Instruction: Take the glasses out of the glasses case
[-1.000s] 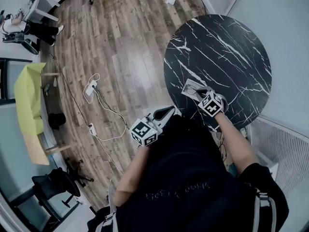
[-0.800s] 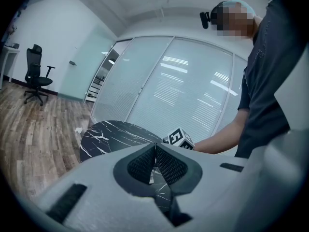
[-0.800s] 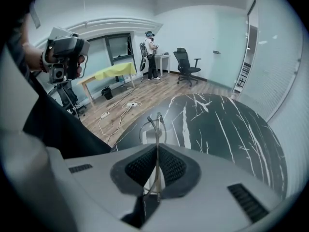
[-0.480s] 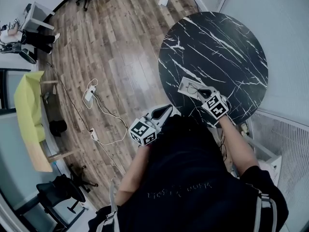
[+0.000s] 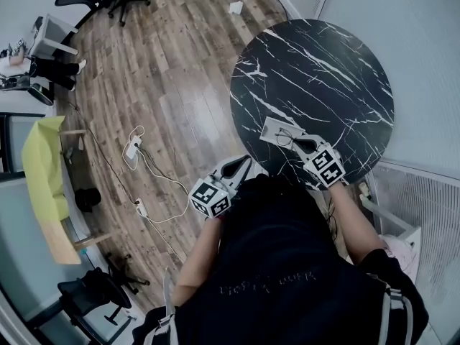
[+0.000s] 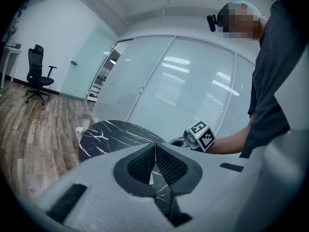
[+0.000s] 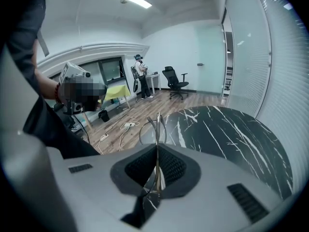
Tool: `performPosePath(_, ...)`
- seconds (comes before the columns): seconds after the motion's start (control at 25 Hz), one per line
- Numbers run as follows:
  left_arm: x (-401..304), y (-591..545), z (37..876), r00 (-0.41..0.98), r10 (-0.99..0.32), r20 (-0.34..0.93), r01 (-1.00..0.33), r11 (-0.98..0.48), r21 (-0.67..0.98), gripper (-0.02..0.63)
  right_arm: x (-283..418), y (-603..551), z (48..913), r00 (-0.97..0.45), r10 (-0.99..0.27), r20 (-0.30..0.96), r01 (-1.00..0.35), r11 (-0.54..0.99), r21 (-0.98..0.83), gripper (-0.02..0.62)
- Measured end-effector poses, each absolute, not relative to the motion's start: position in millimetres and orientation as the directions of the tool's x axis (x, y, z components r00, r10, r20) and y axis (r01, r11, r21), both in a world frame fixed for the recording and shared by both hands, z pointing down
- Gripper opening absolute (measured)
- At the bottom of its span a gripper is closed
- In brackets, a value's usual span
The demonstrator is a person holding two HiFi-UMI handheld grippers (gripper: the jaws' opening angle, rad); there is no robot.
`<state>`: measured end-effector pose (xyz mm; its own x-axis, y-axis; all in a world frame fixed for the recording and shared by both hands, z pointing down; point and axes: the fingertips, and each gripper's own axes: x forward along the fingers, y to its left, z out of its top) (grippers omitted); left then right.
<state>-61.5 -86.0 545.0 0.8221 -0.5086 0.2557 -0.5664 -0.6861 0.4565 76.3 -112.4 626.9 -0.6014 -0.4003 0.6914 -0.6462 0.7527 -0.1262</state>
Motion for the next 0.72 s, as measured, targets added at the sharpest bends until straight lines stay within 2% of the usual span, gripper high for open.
performPosePath(0.72, -53.6, -90.6, 541.9, 0.842, -0.484, 0.239, -0.536, -0.698, 0.474, 0.02, 105.5, -100.0, 578.3, -0.634, -0.524, 0.568, -0.728, 0.653, -0.211, 0.032)
